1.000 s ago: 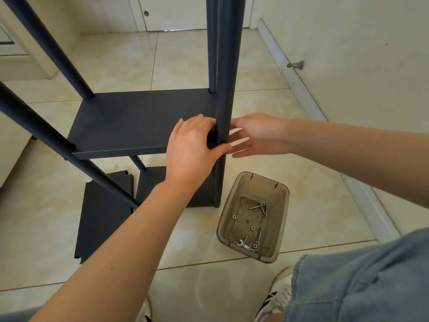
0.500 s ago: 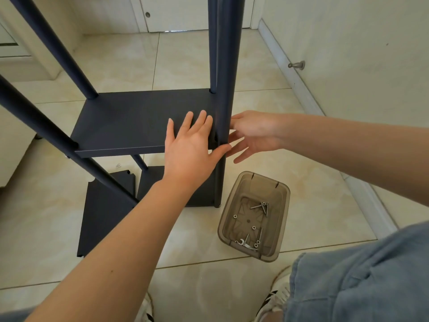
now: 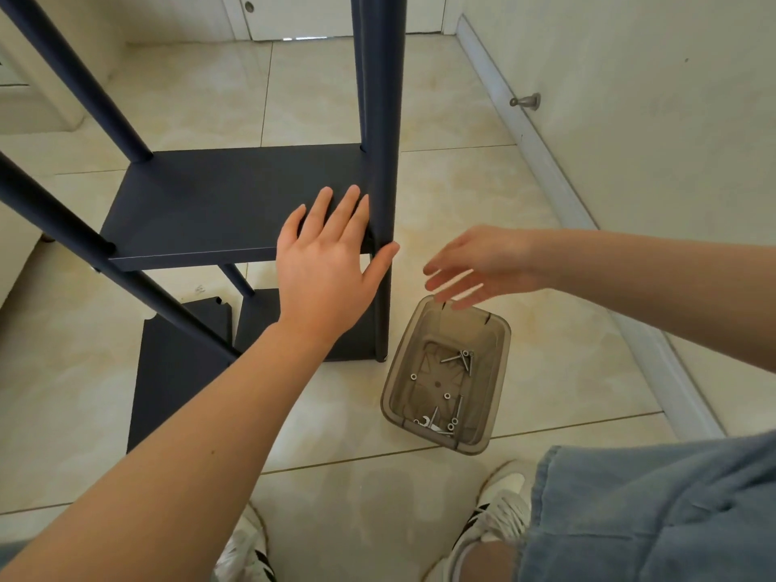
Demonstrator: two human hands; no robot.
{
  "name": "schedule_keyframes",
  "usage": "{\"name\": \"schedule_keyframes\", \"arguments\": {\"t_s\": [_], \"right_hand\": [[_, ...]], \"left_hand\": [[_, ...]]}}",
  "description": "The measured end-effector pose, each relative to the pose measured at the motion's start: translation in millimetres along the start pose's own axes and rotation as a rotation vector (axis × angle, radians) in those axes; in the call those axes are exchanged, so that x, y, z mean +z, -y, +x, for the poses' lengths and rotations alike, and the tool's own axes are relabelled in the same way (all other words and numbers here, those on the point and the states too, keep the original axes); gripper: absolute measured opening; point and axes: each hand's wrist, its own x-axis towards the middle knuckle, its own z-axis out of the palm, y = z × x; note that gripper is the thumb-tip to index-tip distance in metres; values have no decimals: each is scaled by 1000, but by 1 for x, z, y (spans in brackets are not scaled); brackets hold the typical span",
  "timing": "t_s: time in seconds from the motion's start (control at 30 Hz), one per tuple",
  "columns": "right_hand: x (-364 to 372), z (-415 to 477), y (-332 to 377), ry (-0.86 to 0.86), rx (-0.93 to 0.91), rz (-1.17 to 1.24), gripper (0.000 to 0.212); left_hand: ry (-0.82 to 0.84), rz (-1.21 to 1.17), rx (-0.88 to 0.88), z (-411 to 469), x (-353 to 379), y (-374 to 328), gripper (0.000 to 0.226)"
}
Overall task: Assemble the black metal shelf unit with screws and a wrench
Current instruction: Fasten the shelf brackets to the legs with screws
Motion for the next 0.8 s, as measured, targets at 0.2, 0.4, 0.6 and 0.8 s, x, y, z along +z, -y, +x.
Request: {"name": "schedule_keyframes", "arguments": {"t_s": [0.2, 0.4, 0.6, 0.8], "right_hand": [[28, 34, -38, 157, 165, -319, 20], [78, 77, -95, 216, 315, -628, 25], [98, 111, -137, 15, 274, -446, 30], [120, 132, -165, -132, 121, -437, 33]], "left_hand": [[-132, 3, 43, -3, 9, 3, 62], [-179, 6, 31, -2, 13, 2, 63], [-169, 8, 36, -2, 13, 3, 66], [-163, 13, 39, -2, 13, 3, 63]]}}
